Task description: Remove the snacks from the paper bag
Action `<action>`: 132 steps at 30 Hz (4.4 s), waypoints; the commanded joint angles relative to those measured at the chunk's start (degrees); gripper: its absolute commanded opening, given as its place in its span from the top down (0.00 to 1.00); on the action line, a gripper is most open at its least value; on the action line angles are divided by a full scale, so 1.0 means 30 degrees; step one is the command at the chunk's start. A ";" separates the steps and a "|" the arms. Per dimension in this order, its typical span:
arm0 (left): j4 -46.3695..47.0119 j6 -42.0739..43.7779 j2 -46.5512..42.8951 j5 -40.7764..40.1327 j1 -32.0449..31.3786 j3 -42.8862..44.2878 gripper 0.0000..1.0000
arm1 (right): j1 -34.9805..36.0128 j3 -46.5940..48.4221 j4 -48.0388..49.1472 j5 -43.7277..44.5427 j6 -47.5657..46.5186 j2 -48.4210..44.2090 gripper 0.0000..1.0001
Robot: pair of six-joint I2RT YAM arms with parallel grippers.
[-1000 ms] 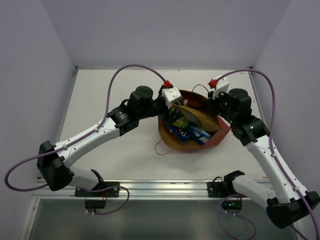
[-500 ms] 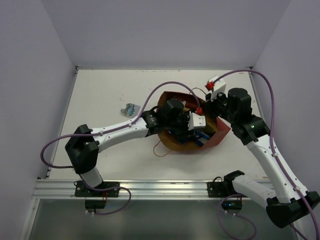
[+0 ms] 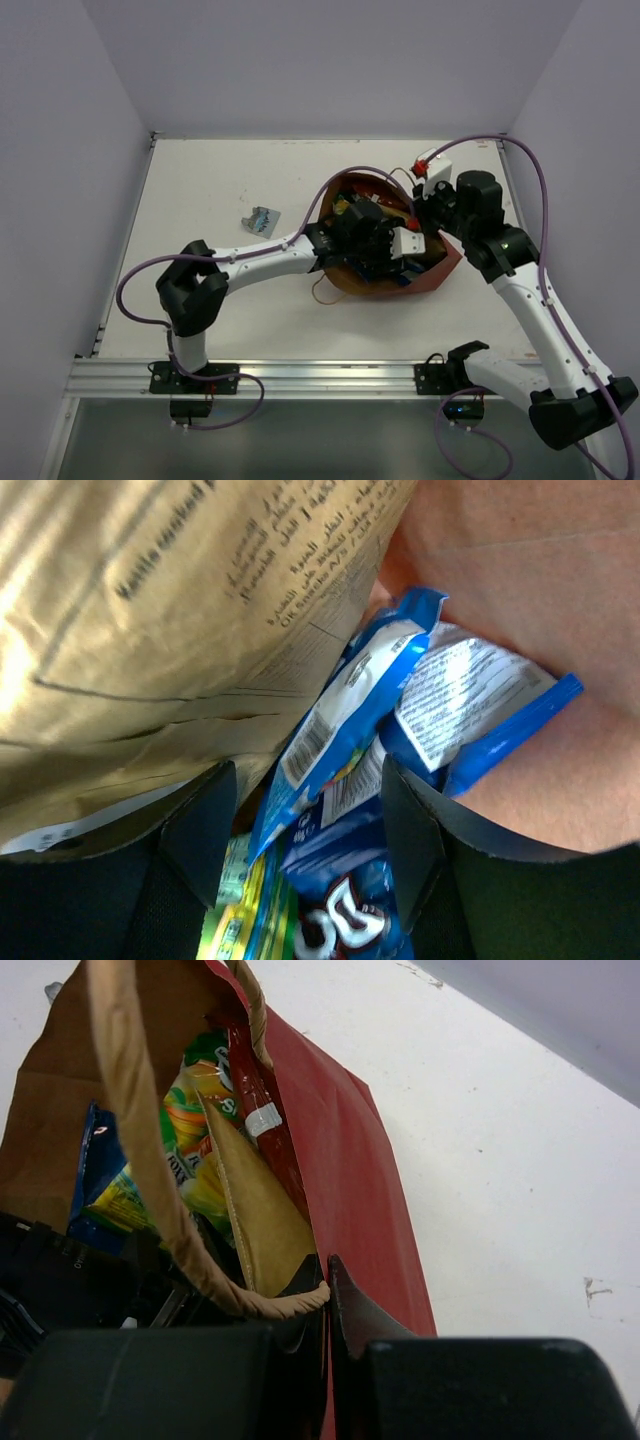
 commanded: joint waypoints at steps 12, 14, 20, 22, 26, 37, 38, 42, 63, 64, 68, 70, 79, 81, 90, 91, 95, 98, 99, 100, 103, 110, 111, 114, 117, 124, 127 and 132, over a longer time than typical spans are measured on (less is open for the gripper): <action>0.4167 -0.3481 0.2169 -0.2072 -0.0068 -0.0426 0.82 | 0.0532 0.0427 0.0224 -0.2532 0.0790 -0.0435 1.00; 0.4138 -0.3482 0.1324 -0.2481 -0.0039 -0.0688 0.97 | 0.0561 0.0251 0.0401 -0.2181 0.0819 -0.0611 1.00; 0.4108 -0.3978 -0.2339 -0.3976 0.0487 -0.1829 1.00 | 0.0561 -0.0101 0.0929 -0.0307 0.0907 -0.0992 1.00; 0.4108 -0.4447 -0.3741 -0.4123 0.0664 -0.2212 1.00 | 0.0561 -0.0189 0.1017 0.0397 0.0907 -0.0992 1.00; 0.4255 -0.5063 -0.5827 -0.4036 0.0957 -0.3676 1.00 | 0.0502 -0.0335 0.1222 0.1393 0.1024 -0.0992 1.00; 0.2324 -0.8137 -1.3236 -0.7014 0.3472 -0.6136 1.00 | 0.0532 -0.0511 0.1749 0.3358 0.1610 -0.1080 1.00; 0.1567 -0.8314 -1.3910 -0.7662 0.4405 -0.6342 1.00 | 0.0532 -0.0541 0.1750 0.3474 0.1668 -0.1138 1.00; 0.0565 -0.9102 -1.6198 -1.1587 0.6518 -0.7951 1.00 | 0.0532 -0.0687 0.1750 0.3389 0.2020 -0.1344 1.00; 0.1238 -1.0520 -1.3089 -0.8789 1.1980 -0.9602 0.22 | 0.0532 -0.1186 0.2160 0.1720 0.1787 -0.1754 1.00; 0.1063 -0.9701 -1.3357 -0.8521 1.0233 -0.9306 0.20 | 0.0532 -0.1069 0.2044 0.1514 0.1699 -0.1609 1.00; 0.0622 -0.6826 -1.3478 -0.4776 0.6852 -0.8017 0.15 | 0.0532 -0.0541 0.1427 0.0898 0.1318 -0.1461 1.00; 0.0680 -0.6443 -1.2923 -0.3774 0.4838 -0.7343 0.15 | 0.0503 -0.0425 0.1398 0.0751 0.1172 -0.1520 1.00; 0.0329 -0.2609 -0.8003 -0.1637 -0.0300 -0.4120 0.22 | 0.0532 0.0162 0.0607 0.0166 0.1112 -0.1197 1.00; 0.0154 -0.2019 -0.6685 -0.0757 -0.0565 -0.3271 0.24 | 0.0532 0.0221 0.0461 -0.0039 0.1142 -0.1081 1.00; -0.0521 0.0325 -0.2728 -0.0608 -0.1532 -0.1131 0.26 | 0.0532 0.0601 -0.0184 -0.1006 0.1259 -0.0554 1.00; -0.0550 0.0762 -0.2464 -0.0608 -0.1533 -0.0984 0.26 | 0.0532 0.0718 -0.0213 -0.1065 0.1259 -0.0466 1.00; -0.0492 0.1966 -0.1060 -0.0753 -0.1562 -0.0749 0.23 | 0.0503 0.0982 -0.0418 -0.1387 0.1259 -0.0290 1.00; -0.0462 0.2640 0.0082 -0.1105 -0.1562 -0.0195 0.20 | 0.0531 0.1041 -0.0448 -0.1768 0.1346 -0.0143 1.00; -0.0404 0.2758 0.0348 -0.1309 -0.1562 -0.0134 0.20 | 0.0532 0.1070 -0.0448 -0.1856 0.1376 -0.0085 1.00; -0.0142 0.2846 0.0554 -0.1456 -0.1562 -0.0104 0.20 | 0.0532 0.1158 -0.0477 -0.2031 0.1405 -0.0026 1.00; 0.0677 0.2876 0.1170 -0.1867 -0.1562 -0.0192 0.24 | 0.0532 0.1275 -0.0536 -0.2266 0.1463 0.0150 1.00; 0.0943 0.2584 -0.0343 -0.2716 -0.1533 -0.0717 1.00 | 0.0532 0.1159 -0.0478 -0.1303 0.1318 0.0063 1.00; 0.1118 0.2583 -0.0874 -0.2950 -0.1533 -0.1096 1.00 | 0.0532 0.1100 -0.0448 -0.1097 0.1259 0.0033 1.00; 0.1325 0.2466 -0.3071 -0.3564 -0.1533 -0.1713 1.00 | 0.0532 0.0895 -0.0389 -0.0308 0.1229 0.0062 1.00; 0.1063 0.2290 -0.5356 -0.4354 -0.1504 -0.1891 1.00 | 0.0503 0.0749 -0.0214 0.0543 0.1288 0.0179 1.00; -0.0111 0.1530 -0.9489 -0.5323 -0.1328 -0.2651 1.00 | 0.0151 0.0339 0.0255 0.2361 0.1669 0.0326 1.00; -0.0052 0.0509 -1.0662 -0.7459 -0.0833 -0.3091 1.00 | 0.0093 0.0250 0.0402 0.2654 0.1785 0.0326 1.00; 0.0384 -0.2539 -1.3005 -1.0559 0.3754 -0.3617 1.00 | 0.0063 0.0309 0.0431 0.2743 0.1991 0.0384 1.00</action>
